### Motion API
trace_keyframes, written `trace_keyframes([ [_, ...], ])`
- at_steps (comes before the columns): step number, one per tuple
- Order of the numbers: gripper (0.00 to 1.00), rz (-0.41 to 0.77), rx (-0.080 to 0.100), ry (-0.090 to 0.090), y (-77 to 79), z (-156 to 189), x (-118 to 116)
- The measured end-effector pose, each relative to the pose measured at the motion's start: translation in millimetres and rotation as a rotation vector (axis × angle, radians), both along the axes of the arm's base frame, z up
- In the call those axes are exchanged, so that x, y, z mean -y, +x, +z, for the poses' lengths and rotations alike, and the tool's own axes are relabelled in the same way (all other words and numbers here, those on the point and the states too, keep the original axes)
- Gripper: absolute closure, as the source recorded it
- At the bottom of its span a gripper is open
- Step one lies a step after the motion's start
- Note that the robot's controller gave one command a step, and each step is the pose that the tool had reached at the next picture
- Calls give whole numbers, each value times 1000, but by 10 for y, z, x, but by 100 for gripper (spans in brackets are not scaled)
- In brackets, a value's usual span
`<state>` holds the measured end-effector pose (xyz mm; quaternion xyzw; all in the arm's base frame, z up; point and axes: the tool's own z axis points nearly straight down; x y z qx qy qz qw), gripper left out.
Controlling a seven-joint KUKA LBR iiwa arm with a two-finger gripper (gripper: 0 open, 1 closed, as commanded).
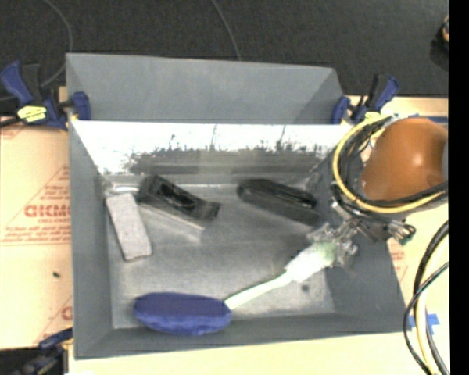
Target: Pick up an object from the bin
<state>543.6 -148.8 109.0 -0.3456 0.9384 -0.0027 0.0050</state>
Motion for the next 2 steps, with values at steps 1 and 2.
trace_keyframes([
  [1, 100, -1, 4, -1, 9, 206, 3],
  [2, 100, -1, 7, -2, 17, 336, 6],
])
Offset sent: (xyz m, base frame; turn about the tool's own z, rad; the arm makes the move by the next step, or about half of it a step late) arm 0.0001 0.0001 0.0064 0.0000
